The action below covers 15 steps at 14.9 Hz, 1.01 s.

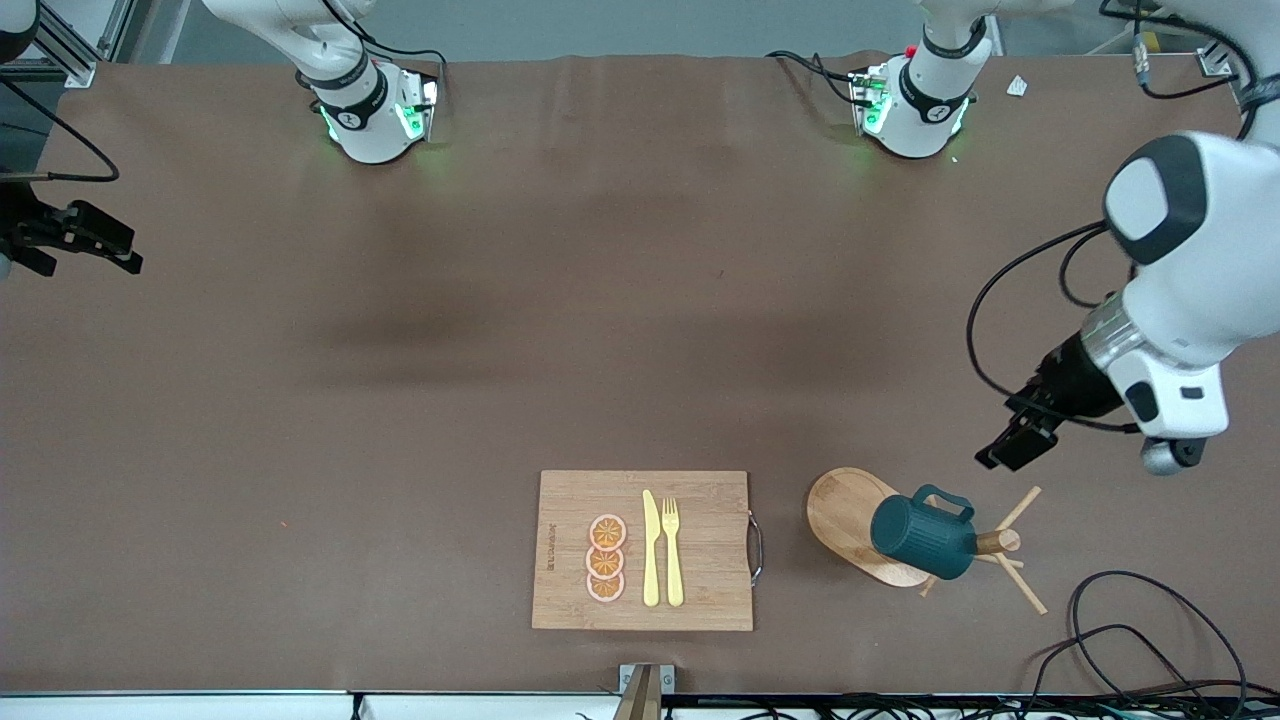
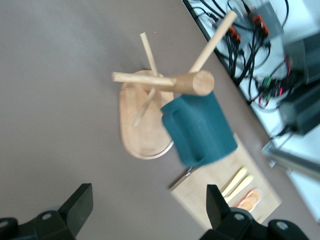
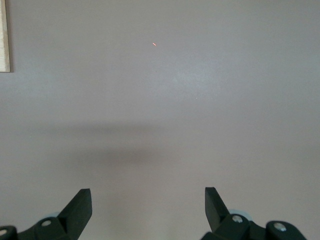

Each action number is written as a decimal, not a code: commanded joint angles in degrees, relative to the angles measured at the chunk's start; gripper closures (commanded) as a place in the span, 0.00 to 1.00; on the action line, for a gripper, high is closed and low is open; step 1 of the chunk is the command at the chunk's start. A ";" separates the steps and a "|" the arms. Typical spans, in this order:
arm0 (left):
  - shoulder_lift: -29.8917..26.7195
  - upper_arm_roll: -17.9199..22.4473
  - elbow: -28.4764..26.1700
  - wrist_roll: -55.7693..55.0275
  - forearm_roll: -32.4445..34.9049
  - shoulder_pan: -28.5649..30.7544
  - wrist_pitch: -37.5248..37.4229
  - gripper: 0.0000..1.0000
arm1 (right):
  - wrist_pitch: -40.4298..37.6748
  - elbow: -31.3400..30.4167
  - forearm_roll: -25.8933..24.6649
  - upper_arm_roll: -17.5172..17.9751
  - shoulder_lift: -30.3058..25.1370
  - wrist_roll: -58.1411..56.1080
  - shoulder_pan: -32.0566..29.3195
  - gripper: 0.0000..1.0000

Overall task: Transfer cup from left to right arm and place
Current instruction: 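Reach the left gripper to the teal mug on the wooden stand and grasp it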

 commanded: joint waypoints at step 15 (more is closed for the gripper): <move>11.57 -1.55 -2.56 -16.91 -10.56 -1.73 28.16 0.00 | -0.67 0.76 0.62 0.37 0.23 -0.80 -0.60 0.00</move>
